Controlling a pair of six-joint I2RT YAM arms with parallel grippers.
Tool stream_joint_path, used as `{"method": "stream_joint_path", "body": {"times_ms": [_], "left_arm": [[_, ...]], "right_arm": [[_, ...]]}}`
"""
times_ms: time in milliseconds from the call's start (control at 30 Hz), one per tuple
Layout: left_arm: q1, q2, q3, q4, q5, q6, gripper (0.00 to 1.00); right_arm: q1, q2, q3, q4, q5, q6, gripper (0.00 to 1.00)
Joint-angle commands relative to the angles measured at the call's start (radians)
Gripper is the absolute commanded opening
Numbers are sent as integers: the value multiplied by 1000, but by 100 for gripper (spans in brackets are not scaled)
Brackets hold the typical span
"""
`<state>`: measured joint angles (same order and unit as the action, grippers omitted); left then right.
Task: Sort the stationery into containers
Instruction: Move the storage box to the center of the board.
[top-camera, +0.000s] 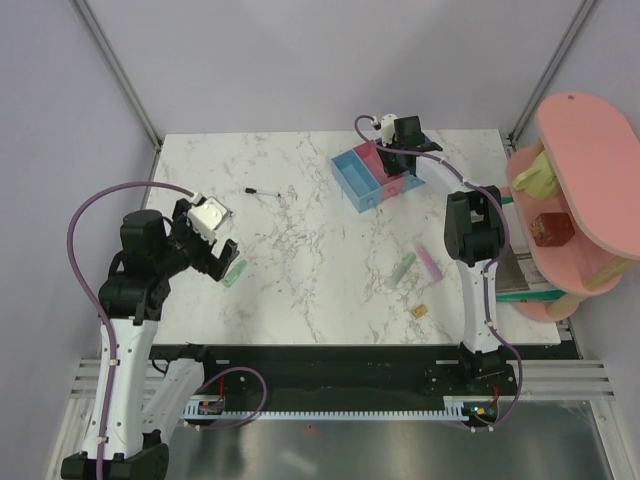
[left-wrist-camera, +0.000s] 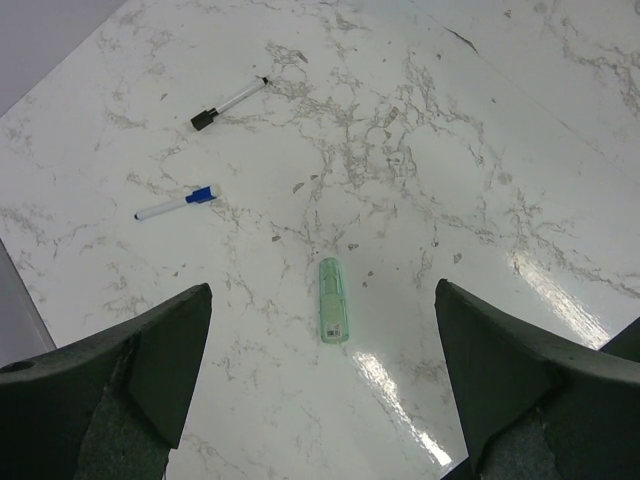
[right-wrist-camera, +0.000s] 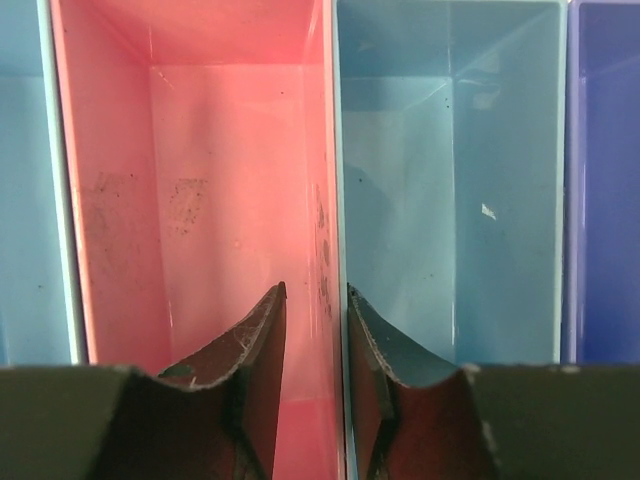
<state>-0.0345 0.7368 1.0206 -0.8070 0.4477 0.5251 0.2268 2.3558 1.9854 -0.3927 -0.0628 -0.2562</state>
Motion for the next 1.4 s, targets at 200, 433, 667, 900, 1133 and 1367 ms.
{"method": "stream_joint_path", "body": {"times_ms": [200, 433, 667, 900, 1133, 1367], "left_arm": [[1, -19, -10, -17, 25, 19, 100], [1, -24, -17, -24, 36, 21, 100], [1, -47, -37, -31, 45, 18, 100], [1, -68, -48, -46, 52, 23, 100], [1, -83, -48, -73, 52, 35, 100], [1, -89, -40, -113, 39, 49, 100]], "right_arm": [[80, -18, -85, 112, 60, 253, 32], [169, -95, -186, 176, 159, 402, 29], [226, -139, -253, 241, 251, 515, 27], [259, -138, -267, 296, 378, 650, 24], [318, -87, -211, 261, 523, 756, 27], [341, -40, -162, 215, 524, 834, 27]]}}
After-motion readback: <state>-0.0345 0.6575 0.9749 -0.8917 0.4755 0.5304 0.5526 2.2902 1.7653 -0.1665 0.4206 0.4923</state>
